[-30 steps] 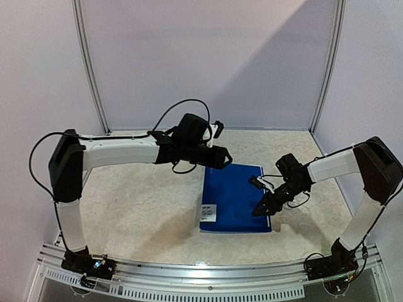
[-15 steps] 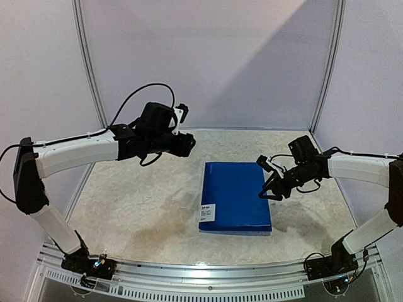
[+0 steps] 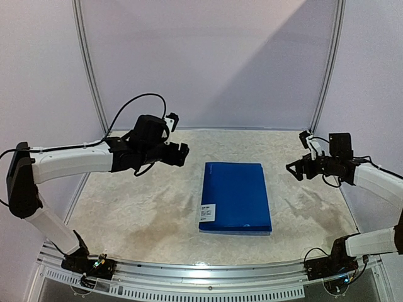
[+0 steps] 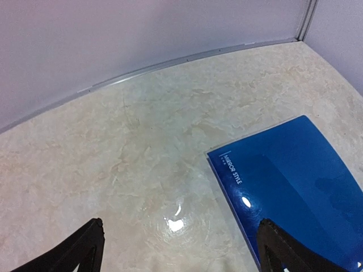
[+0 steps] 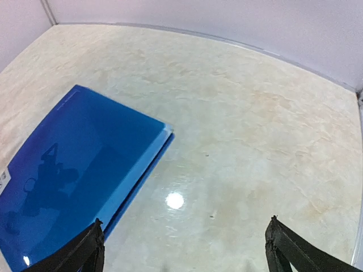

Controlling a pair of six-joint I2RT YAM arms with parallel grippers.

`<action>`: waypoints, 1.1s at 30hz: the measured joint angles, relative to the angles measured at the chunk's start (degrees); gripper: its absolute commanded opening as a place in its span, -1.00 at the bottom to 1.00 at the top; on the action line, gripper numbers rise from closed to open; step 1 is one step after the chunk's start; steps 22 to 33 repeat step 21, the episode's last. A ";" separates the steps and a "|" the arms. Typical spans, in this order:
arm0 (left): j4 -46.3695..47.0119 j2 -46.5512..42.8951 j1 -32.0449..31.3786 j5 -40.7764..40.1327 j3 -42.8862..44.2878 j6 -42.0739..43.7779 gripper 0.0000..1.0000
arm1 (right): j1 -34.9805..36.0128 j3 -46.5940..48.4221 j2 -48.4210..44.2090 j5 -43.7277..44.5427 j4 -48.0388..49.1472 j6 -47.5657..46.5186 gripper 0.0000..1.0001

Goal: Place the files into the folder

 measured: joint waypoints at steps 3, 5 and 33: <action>-1.81 0.20 1.57 0.83 2.69 -1.62 0.99 | -5.11 -2.23 -0.96 1.14 3.06 4.33 0.98; -3.17 0.66 2.82 1.92 5.70 -2.54 0.99 | -6.01 -4.50 -2.93 5.35 5.99 8.70 0.98; 14.73 -5.51 4.39 -2.08 -10.10 4.04 0.99 | -6.03 -10.95 -6.73 8.31 13.55 14.64 0.98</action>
